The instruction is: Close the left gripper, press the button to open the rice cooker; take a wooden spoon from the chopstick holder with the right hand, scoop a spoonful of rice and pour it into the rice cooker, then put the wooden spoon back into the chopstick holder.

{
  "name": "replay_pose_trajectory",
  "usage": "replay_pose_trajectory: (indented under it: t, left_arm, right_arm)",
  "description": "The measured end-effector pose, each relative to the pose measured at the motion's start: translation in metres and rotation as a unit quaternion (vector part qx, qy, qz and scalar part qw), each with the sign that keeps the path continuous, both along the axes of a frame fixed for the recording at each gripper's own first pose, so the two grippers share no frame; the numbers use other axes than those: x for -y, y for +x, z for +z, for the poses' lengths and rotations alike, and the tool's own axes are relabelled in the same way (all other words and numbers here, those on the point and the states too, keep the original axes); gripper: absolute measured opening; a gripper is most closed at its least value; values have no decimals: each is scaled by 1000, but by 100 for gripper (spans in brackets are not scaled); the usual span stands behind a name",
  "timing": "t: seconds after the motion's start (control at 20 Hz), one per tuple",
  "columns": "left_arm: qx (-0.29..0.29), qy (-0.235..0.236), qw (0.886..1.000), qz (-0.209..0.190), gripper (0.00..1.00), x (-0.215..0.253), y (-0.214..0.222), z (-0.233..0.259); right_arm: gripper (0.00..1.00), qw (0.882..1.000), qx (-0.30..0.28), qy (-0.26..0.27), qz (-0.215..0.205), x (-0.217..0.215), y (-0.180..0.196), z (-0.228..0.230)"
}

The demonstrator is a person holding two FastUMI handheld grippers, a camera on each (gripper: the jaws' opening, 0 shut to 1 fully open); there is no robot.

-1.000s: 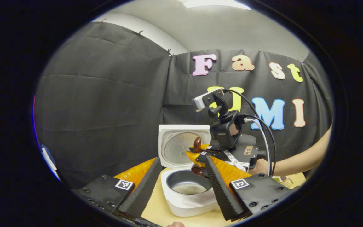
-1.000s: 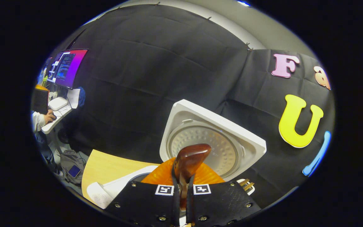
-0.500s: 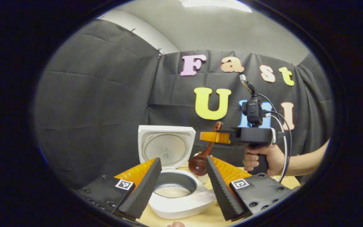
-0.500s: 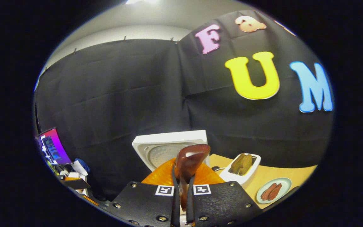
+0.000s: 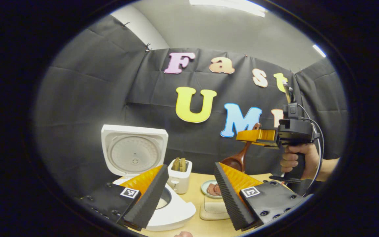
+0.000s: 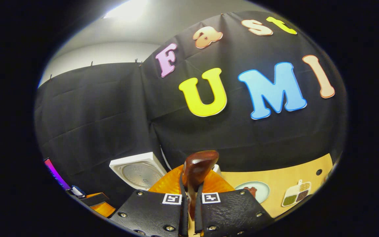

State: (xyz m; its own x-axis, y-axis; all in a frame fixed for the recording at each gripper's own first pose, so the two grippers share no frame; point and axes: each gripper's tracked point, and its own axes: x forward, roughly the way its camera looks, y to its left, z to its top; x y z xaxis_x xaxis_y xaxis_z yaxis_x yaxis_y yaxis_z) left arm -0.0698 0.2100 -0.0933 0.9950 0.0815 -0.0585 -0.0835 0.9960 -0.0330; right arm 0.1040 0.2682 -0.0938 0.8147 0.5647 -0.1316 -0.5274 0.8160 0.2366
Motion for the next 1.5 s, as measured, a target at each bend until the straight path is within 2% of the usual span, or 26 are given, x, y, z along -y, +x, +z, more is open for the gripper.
replay_pose_trajectory:
  t: [0.5, 0.9, 1.1, 1.5]
  left_arm:
    - [2, 55, 996, -71, 97, 54, 43, 16]
    - [-9, 64, 994, -93, 97, 78, 59, 12]
    - [-17, 53, 994, -93, 97, 87, 63, 9]
    - [-28, 62, 994, -91, 98, 98, 58, 7]
  right_arm:
    - [8, 992, 6, -17, -125, 135, -7, -7]
    - [8, 973, -31, -10, -228, 237, -13, -34]
    - [8, 966, -56, -28, -252, 262, -14, -64]
    - [8, 963, -80, -51, -252, 268, -7, -109]
